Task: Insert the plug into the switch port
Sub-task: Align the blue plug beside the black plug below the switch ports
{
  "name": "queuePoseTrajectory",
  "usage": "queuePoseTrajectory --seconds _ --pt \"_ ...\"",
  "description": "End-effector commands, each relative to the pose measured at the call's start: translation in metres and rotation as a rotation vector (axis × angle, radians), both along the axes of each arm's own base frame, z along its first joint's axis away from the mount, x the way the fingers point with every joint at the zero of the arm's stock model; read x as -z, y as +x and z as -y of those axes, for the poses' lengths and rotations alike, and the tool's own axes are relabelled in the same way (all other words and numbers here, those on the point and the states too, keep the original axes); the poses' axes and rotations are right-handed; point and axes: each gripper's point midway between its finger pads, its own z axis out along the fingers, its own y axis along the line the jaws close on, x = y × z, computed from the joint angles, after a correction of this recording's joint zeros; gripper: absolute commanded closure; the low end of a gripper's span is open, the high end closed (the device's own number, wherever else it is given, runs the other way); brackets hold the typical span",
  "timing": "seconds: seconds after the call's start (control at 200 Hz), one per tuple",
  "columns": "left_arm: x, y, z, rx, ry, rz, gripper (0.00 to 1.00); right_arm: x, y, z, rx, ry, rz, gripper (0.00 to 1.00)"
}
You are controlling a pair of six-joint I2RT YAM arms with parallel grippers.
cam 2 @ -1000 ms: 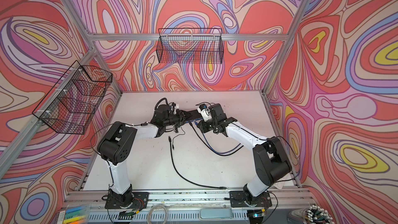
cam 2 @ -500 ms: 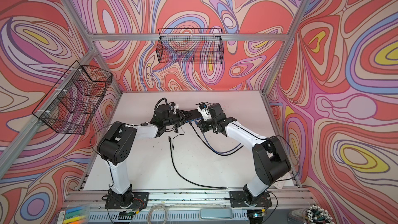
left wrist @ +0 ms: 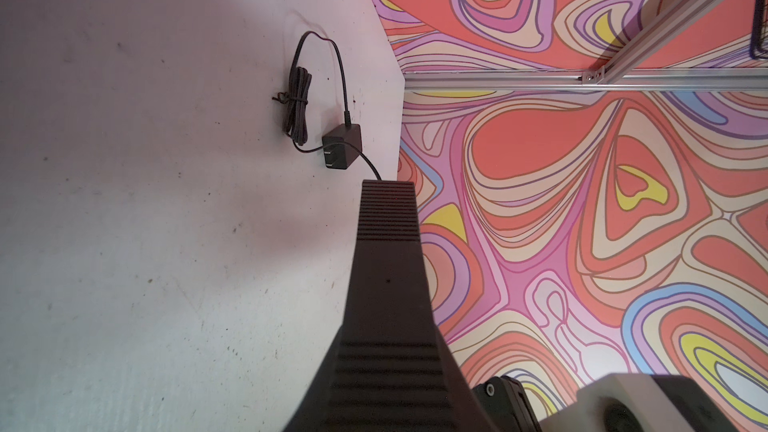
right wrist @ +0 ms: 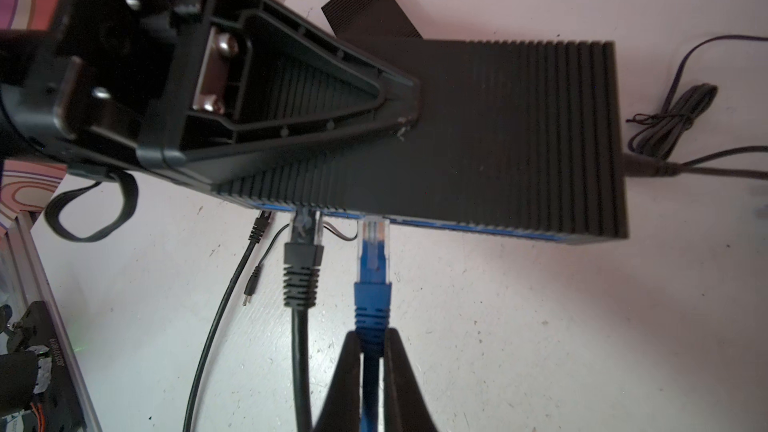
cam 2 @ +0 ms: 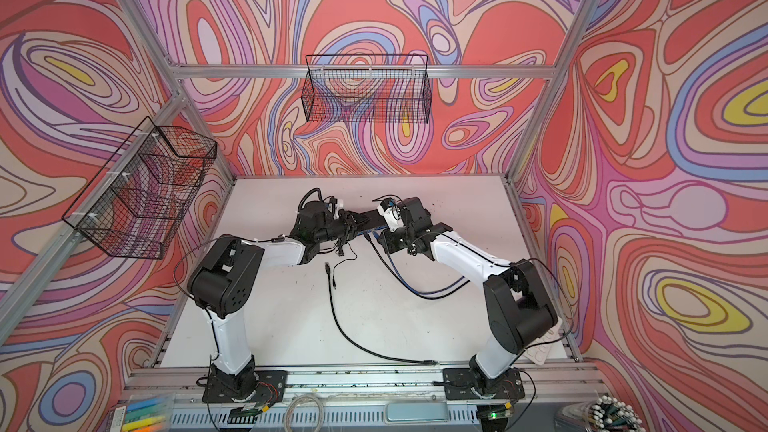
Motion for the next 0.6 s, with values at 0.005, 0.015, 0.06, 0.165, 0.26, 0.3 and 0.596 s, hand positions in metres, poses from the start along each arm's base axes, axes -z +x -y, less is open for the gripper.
queuePoseTrajectory --seconds 0.005,0.015,0.06,0.165,0.26,0.3,0.596 --pt "-0.021 -0.005 0.011 0.053 -0.036 0.040 0.95 -0.013 0.016 0.000 0.025 -0.022 0.067 1.00" --pt "-0.021 -0.004 0.011 0.053 -0.036 0.040 0.95 -0.013 0.017 0.000 0.028 -0.023 0.069 1.00" --pt "-0.022 -0.005 0.012 0.055 -0.035 0.038 0.95 -0.013 0.018 0.002 0.035 -0.034 0.073 1.00" --pt "-0.021 -0.007 0.011 0.057 -0.034 0.036 0.95 -0.016 0.022 0.005 0.056 -0.040 0.090 1.00" --pt "-0.021 -0.007 0.011 0.055 -0.031 0.034 0.95 -0.023 0.026 0.004 0.071 -0.023 0.107 1.00" --pt "-0.021 -0.008 0.012 0.056 -0.030 0.034 0.95 -0.025 0.027 0.002 0.076 -0.009 0.111 1.00" --pt "-0.028 -0.023 0.028 0.144 -0.042 0.010 0.95 -0.046 0.041 -0.019 0.053 0.091 0.170 1.00"
